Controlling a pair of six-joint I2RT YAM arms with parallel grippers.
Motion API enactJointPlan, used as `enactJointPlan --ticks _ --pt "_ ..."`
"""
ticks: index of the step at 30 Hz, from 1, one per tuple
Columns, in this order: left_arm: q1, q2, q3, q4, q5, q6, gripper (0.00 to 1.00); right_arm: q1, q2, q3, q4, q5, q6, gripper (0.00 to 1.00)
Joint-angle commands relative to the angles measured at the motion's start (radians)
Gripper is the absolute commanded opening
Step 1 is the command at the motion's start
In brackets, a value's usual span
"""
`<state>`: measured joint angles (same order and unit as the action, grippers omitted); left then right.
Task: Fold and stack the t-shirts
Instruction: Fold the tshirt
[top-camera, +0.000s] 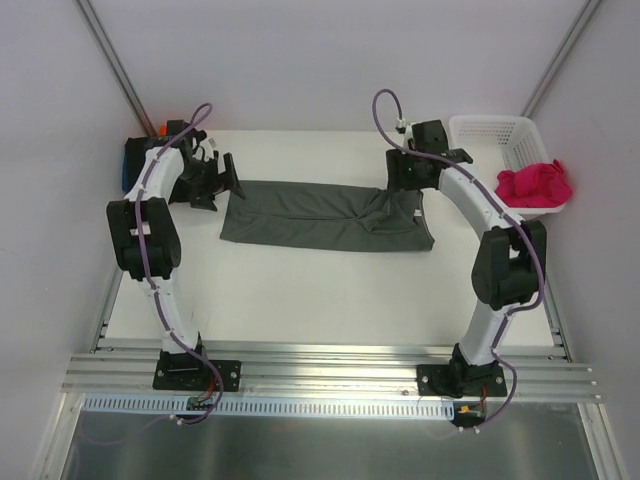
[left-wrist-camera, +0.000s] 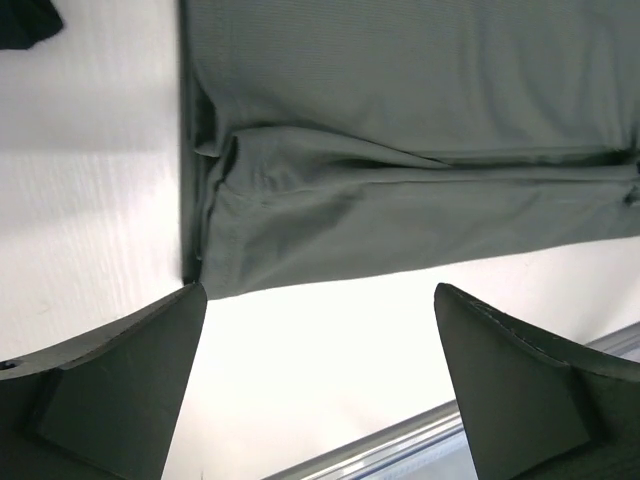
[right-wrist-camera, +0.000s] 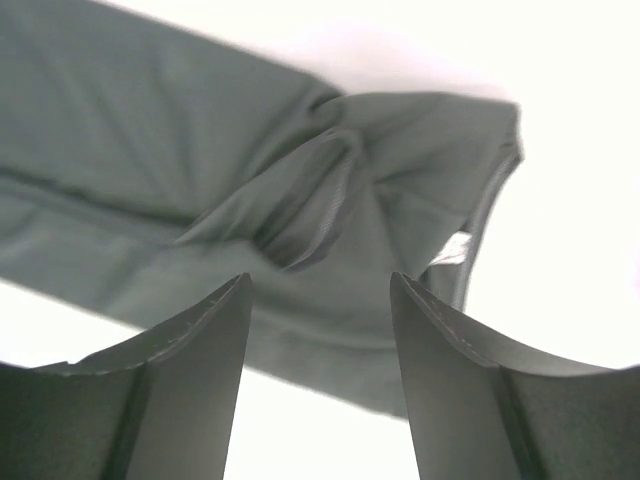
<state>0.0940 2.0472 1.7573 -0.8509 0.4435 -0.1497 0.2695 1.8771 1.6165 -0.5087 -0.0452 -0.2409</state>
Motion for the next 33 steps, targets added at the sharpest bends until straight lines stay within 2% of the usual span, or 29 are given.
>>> enactJointPlan --ticks 1,5,7,12,20,33 --pt "-0.026 -0.032 -0.019 -0.005 0.055 -0.019 0.99 0.03 -0.078 -0.064 -0.017 -0.096 0.066 0.61" --pt "-0.069 0.028 0.019 -0.007 0.083 -0.01 0.99 0.056 -0.07 -0.116 -0.013 -0.165 0.104 0.56" --pt "-0.085 0.047 0.034 -0.007 0.093 -0.007 0.99 0.066 -0.058 -0.124 -0.01 -0.185 0.123 0.5" --pt "-0.123 0.1 0.045 -0.007 0.127 -0.013 0.99 0.076 0.02 -0.092 -0.002 -0.206 0.126 0.42" --pt "-0.126 0.16 0.045 -0.005 0.167 -0.014 0.98 0.063 0.155 0.068 -0.014 -0.182 0.098 0.43" --pt "-0.126 0.171 -0.01 0.0 0.173 -0.016 0.97 0.027 0.229 0.148 -0.011 -0.145 0.077 0.44"
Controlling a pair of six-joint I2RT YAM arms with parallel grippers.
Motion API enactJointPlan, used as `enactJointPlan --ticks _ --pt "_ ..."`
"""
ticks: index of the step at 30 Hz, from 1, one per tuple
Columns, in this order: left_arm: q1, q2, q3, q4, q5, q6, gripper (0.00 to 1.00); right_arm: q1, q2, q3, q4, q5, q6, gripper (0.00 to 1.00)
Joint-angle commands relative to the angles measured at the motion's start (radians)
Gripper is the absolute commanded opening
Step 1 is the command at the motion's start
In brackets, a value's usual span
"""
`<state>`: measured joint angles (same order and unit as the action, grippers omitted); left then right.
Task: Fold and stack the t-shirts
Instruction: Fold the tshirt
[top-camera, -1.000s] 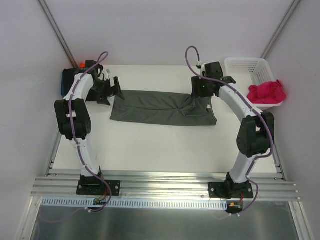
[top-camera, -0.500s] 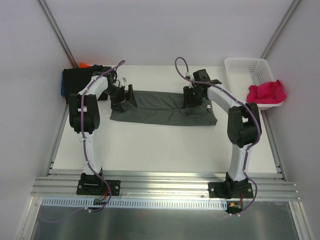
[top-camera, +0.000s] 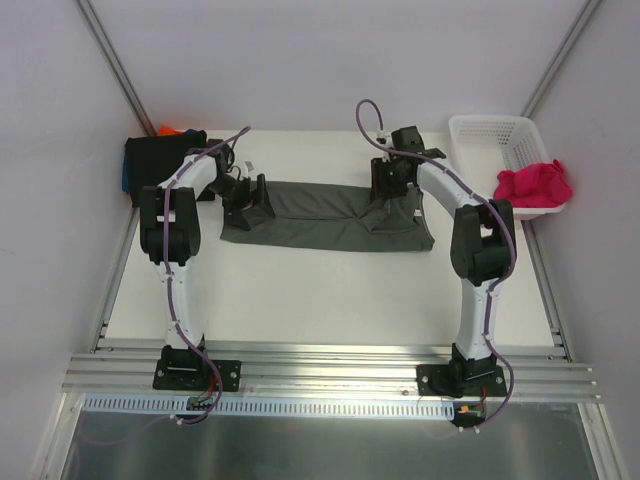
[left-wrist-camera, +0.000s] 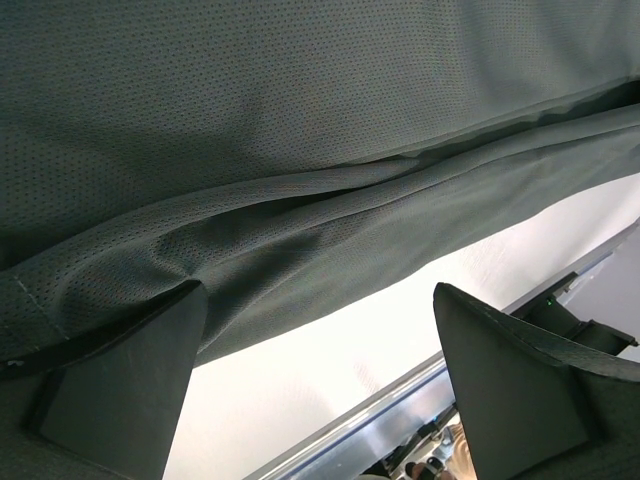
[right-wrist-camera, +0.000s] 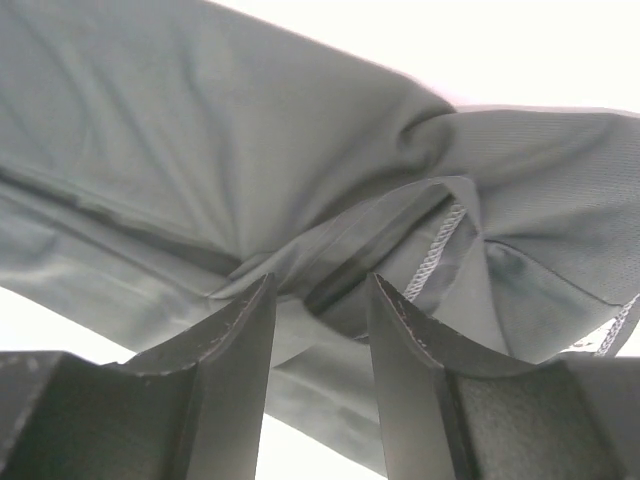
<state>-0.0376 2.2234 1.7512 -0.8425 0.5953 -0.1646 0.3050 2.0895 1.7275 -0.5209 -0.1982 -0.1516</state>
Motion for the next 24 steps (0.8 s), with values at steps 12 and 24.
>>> enactJointPlan --ticks 12,24 --pt "0.005 -0.03 -0.015 -0.004 0.003 -0.001 0.98 -0.006 0.044 -0.035 -0.013 -0.076 0.023 0.39" --pt "0.005 -0.027 -0.005 -0.004 0.008 -0.009 0.98 0.008 -0.011 -0.097 -0.015 -0.112 0.027 0.18"
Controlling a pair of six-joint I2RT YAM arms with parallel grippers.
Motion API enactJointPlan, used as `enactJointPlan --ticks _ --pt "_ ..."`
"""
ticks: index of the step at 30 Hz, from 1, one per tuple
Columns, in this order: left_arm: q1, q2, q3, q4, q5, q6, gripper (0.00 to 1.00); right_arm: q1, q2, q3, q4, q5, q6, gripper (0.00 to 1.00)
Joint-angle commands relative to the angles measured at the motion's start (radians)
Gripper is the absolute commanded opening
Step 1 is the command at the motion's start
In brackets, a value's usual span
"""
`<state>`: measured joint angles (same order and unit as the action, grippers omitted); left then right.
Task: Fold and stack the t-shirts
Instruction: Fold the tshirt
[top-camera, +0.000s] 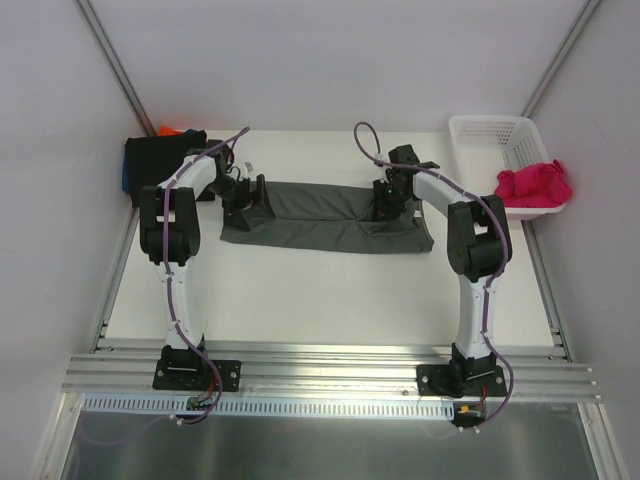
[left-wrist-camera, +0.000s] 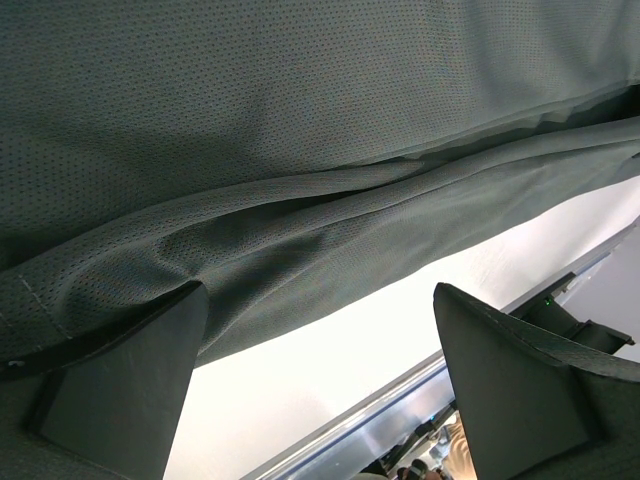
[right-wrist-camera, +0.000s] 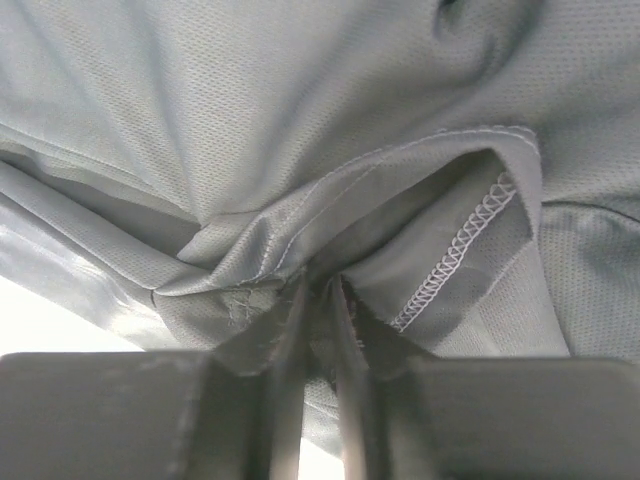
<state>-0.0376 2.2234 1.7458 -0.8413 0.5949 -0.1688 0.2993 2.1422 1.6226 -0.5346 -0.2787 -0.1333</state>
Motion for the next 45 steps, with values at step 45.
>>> enactJointPlan --ticks 45 --pt "0.005 -0.03 -0.008 0.001 -0.004 -0.009 0.98 -0.002 -0.062 0.039 -0.019 -0.034 -0.009 0.12"
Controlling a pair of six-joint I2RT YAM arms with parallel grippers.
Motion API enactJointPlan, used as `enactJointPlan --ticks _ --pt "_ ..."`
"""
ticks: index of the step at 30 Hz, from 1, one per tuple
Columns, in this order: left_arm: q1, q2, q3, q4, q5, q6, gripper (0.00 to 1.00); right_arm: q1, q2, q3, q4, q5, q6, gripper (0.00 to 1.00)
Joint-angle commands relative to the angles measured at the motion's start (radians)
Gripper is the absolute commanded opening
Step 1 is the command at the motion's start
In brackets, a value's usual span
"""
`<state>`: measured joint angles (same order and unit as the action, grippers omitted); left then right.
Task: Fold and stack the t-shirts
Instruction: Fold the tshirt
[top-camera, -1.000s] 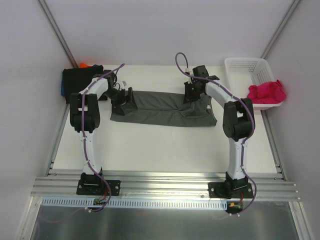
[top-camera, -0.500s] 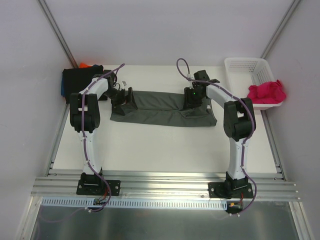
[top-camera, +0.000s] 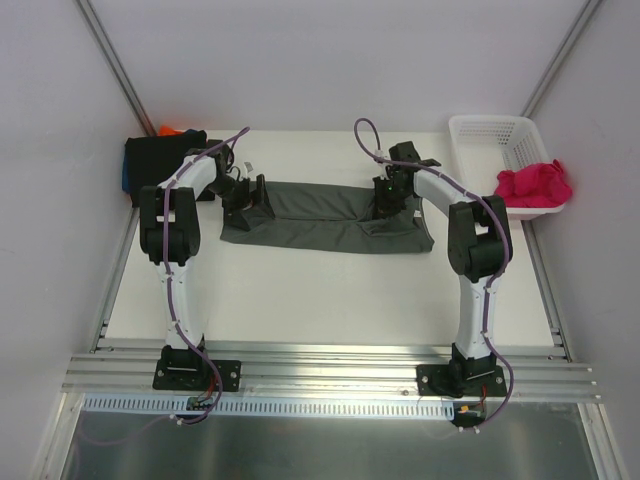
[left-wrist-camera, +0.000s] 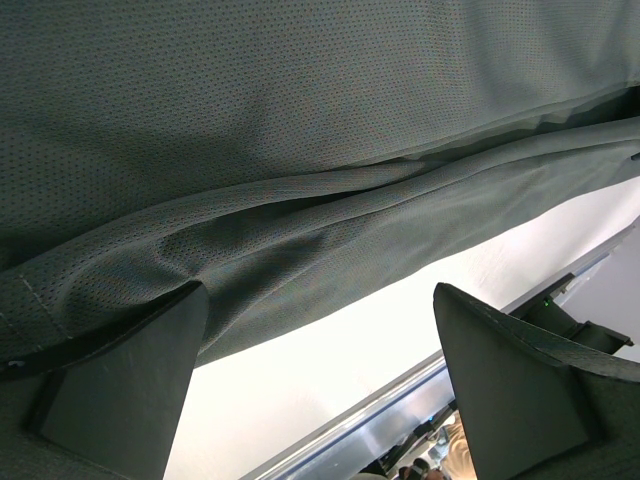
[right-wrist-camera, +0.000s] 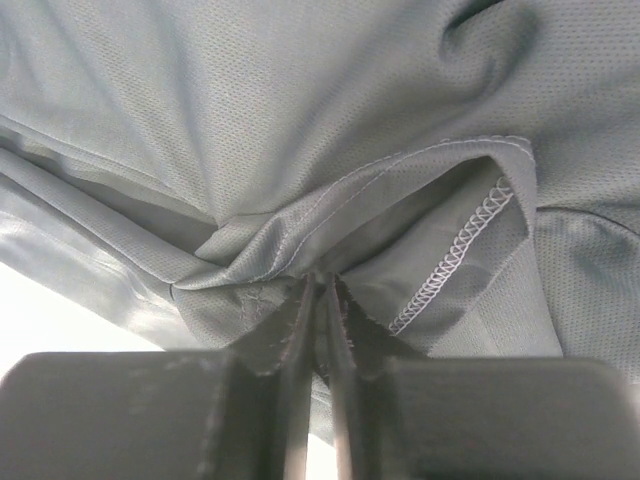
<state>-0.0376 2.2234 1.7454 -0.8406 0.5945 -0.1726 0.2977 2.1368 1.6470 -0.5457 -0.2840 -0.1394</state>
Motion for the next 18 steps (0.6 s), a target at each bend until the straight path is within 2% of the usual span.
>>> enactJointPlan --ticks 1,4,18 --pt "0.005 -0.031 -0.006 0.0 -0.004 -0.005 0.98 0.0 -0.057 0.017 -0.008 -0.032 -0.003 0.09" --pt "0.005 -0.031 -0.007 0.0 -0.007 -0.005 0.98 0.001 -0.057 0.019 -0.007 -0.029 0.0 0.01" --pt "0.005 -0.028 -0.007 0.001 -0.007 -0.007 0.98 0.001 -0.037 0.115 0.003 -0.012 0.008 0.01"
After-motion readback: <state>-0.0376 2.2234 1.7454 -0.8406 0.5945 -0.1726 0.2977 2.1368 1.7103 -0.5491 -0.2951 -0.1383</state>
